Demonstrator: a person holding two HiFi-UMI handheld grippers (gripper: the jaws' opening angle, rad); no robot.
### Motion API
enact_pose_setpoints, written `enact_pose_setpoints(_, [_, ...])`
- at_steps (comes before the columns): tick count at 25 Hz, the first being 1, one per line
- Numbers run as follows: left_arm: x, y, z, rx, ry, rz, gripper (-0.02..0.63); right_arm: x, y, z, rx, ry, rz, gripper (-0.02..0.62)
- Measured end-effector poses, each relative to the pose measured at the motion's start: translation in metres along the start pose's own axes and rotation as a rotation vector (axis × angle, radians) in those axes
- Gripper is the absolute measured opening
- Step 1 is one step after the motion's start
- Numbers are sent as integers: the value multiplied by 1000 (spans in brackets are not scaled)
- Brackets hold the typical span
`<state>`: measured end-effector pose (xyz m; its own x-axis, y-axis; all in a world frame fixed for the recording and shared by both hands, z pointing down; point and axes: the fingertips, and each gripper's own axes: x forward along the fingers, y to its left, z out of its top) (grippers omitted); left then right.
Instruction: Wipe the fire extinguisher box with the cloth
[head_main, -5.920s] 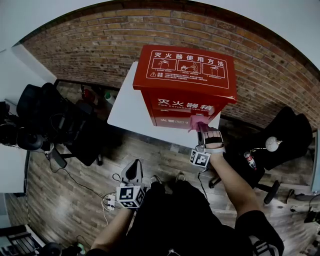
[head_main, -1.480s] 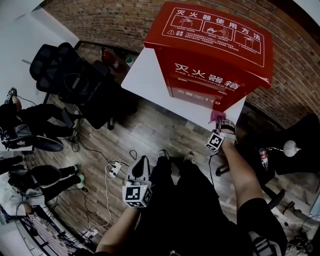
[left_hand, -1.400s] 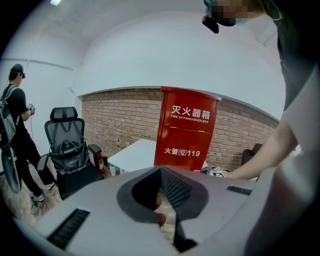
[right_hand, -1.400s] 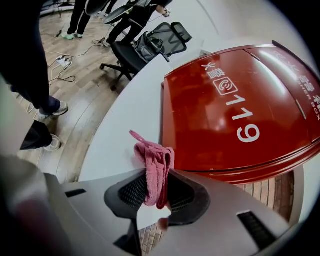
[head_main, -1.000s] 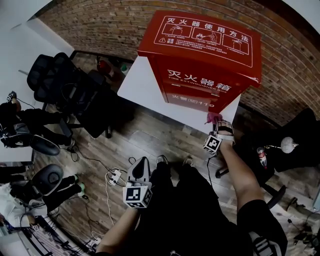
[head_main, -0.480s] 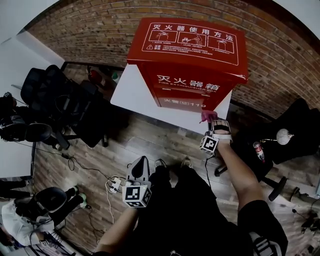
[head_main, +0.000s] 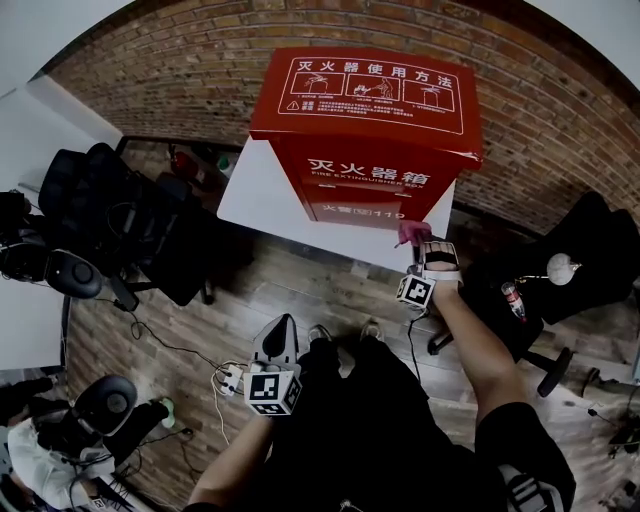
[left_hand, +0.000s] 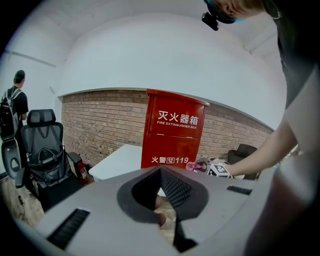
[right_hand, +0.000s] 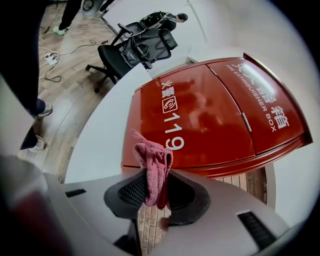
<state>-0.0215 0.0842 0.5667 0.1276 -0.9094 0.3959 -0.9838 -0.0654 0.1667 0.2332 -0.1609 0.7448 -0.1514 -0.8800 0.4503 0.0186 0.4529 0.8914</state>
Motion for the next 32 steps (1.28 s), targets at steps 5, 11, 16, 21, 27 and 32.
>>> enact_pose_setpoints(5, [2,-1,6,9,-4,-15,34,-7,-14,1,-5,-5,-18,103])
enact_pose_setpoints(11, [8,-4,16,20,-27,-44,34,-16,-31,2,3,-5,-50,103])
enact_pose_setpoints(16, [11,-4,20,20,-30,-61,34,-24,-46,3,19,-1,-71,103])
enact_pose_setpoints(21, [13,-4,28,27,-48,-76,34,-31,-62,4,26,0,-98,103])
enact_pose_setpoints(27, [11,0,32,32,-55,-90,34,-41,-79,6,30,9,-124,103])
enact_pose_setpoints(32, [11,2,34,34,-60,-103,34,-50,-100,9,33,11,-164,103])
